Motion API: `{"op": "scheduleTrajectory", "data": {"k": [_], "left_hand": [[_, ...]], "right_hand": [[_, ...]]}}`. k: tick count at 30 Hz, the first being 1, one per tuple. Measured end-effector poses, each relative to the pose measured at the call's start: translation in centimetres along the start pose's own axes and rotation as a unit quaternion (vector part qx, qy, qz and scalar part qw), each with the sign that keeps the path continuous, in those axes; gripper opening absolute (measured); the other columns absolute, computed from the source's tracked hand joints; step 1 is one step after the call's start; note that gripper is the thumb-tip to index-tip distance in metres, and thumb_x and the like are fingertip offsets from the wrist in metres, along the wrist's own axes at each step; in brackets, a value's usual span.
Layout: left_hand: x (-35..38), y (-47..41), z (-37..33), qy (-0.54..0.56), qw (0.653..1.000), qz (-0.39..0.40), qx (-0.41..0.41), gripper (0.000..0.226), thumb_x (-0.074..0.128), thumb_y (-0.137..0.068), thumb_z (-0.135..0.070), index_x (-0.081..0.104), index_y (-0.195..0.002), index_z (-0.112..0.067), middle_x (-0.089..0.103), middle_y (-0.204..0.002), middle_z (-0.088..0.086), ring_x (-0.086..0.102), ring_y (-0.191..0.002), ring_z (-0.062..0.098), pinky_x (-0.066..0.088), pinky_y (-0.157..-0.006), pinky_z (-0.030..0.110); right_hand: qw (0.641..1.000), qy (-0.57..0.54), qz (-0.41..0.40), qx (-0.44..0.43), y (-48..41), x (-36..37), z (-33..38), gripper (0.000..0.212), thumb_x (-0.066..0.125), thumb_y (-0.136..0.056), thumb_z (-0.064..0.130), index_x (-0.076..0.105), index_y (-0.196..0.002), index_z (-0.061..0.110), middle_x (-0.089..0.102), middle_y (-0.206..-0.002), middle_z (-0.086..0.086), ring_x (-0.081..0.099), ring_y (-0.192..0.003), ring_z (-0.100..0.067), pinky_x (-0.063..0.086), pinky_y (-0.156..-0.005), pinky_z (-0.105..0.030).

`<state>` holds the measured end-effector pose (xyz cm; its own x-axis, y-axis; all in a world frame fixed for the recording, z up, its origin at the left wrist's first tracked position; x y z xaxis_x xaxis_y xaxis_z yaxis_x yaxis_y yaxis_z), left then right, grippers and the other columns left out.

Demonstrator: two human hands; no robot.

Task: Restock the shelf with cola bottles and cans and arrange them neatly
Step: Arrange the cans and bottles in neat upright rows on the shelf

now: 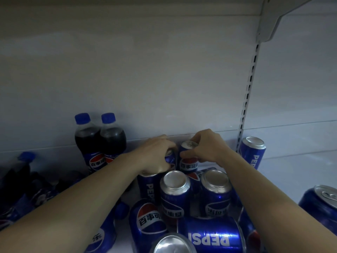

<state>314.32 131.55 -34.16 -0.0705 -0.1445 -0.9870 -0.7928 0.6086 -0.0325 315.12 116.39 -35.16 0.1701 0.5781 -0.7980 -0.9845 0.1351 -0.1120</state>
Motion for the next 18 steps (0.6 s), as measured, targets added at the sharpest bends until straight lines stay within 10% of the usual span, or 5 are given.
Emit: {"op": "scheduleTrajectory", "data": {"k": [18], "left_hand": [[0.4, 1.3, 3.1, 0.117, 0.985, -0.074, -0.106, 0.071, 0.082, -0.081, -0.024, 0.044, -0.141, -0.028, 0.056, -0.139, 0.000, 0.055, -0.121, 0.021, 0.049, -0.095, 0.033]], "right_hand": [[0.997, -0.079, 0.010, -0.004, -0.4, 1.6, 0.0, 0.063, 0.092, -0.062, 0.050, 0.061, -0.108, 0.020, 0.067, -0.104, -0.002, 0.068, -0.088, -0.019, 0.062, -0.075, -0.036]]}}
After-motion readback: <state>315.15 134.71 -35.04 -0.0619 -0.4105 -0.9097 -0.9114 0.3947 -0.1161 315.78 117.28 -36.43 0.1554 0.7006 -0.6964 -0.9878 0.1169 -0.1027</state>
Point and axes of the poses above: each hand's wrist, its own y-axis away from the middle knuckle, its own x-axis out of the palm, z = x × y, the point moved 9 cm from there along -y, towards the middle knuckle
